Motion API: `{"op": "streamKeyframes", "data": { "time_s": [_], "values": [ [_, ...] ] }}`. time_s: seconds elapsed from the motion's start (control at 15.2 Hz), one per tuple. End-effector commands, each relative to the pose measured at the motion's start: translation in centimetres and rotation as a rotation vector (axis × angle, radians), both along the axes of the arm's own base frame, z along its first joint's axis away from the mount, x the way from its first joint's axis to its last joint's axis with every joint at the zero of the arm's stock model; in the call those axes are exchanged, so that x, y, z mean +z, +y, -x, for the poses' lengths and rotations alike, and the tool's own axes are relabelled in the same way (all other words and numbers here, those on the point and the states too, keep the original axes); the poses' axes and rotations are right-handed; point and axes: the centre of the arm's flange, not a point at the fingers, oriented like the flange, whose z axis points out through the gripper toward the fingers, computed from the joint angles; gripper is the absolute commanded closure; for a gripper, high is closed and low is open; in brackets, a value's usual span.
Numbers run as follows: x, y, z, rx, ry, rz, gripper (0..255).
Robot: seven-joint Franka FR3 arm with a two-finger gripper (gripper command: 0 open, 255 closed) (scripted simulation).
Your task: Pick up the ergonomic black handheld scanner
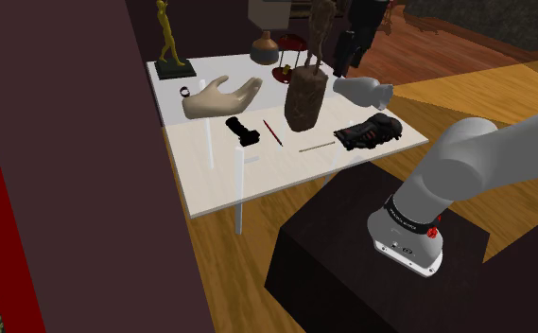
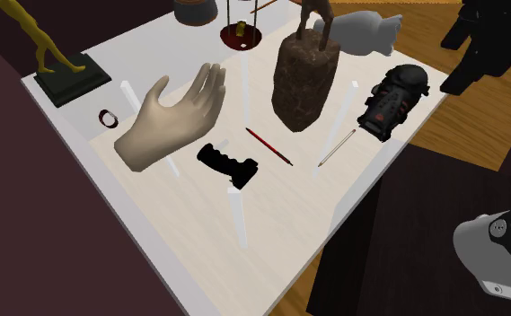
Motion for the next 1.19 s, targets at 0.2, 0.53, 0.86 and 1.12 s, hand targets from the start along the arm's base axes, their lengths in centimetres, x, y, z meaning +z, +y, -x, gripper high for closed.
{"op": "streamKeyframes", "data": {
  "time_s": [0.2,0.53,0.86,1.12],
  "values": [
    [-2.7,0.8,-2.8,0.0,-0.002,0.005,0],
    [-7.2,2.0,-7.4,0.0,-0.006,0.014,0],
    [-11.7,3.2,-12.1,0.0,-0.01,0.024,0],
    [-15.3,4.1,-15.8,0.001,-0.013,0.031,0]
  ]
}}
